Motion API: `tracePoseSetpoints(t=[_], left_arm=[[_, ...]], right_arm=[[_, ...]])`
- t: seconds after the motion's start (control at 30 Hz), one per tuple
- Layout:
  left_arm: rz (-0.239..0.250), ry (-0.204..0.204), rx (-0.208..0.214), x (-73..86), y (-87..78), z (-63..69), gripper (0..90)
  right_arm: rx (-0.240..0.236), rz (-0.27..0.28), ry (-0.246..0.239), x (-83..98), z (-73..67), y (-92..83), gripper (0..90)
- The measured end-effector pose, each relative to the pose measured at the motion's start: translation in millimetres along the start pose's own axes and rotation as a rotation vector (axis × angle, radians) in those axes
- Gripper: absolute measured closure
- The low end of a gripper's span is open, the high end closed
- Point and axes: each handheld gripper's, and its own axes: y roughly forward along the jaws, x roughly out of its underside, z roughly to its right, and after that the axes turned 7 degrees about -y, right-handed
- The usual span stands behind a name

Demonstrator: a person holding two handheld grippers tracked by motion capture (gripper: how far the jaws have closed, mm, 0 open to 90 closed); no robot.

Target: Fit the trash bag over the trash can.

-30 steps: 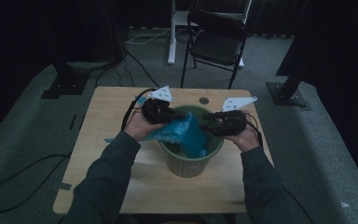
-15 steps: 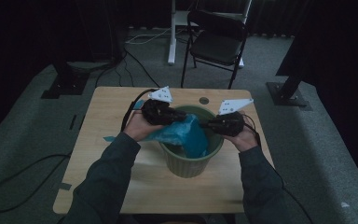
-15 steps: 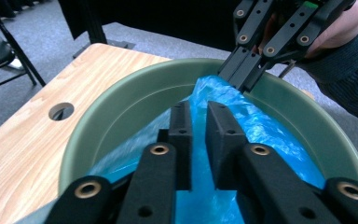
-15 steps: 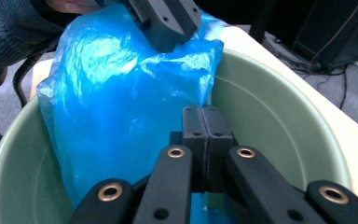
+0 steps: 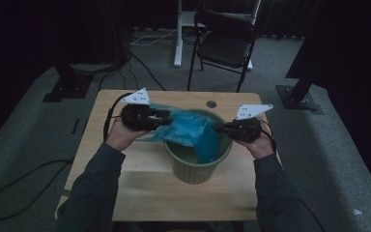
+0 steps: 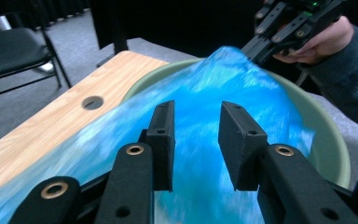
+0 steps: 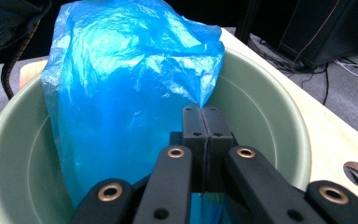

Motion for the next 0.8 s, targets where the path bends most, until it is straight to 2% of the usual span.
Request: tracePoseSetpoints(t=[0.1, 0.2, 0.27, 0.4, 0.47, 0.63, 0.7, 0.8], left_arm=[[0.005, -0.042, 0.009, 8.0, -6.7, -6.3, 64.2], [0.009, -0.066, 0.041, 14.2, -8.1, -10.3, 60.5], [0.001, -0.080, 0.077, 16.2, -4.8, -11.0, 56.2], [-0.039, -0.085, 0.094, 17.2, 8.7, -7.2, 53.8], [-0.051, -0.083, 0.085, 17.2, 16.7, -3.6, 59.1], [-0.086, -0.023, 0.040, 17.3, 33.3, 8.6, 82.8], [-0.091, -0.003, 0.020, 16.8, 36.6, 12.0, 87.9], [-0.094, 0.005, -0.006, 15.8, 38.5, 14.1, 89.3]], right_arm=[[0.004, 0.003, -0.002, -0.6, 0.1, -1.3, 90.0], [0.009, 0.003, -0.003, -1.5, 0.3, -1.8, 90.0], [0.014, 0.004, -0.003, -2.3, 0.1, -1.6, 90.0], [0.027, 0.007, -0.007, -4.3, 0.1, -1.1, 90.0], [0.028, 0.007, -0.008, -4.8, -0.4, -0.9, 90.0], [0.029, -0.012, -0.012, -2.9, -1.4, 0.7, 89.6], [0.024, -0.017, -0.012, -1.6, -1.4, 0.7, 86.1], [0.021, -0.011, -0.004, -1.4, -1.6, -2.2, 73.5]])
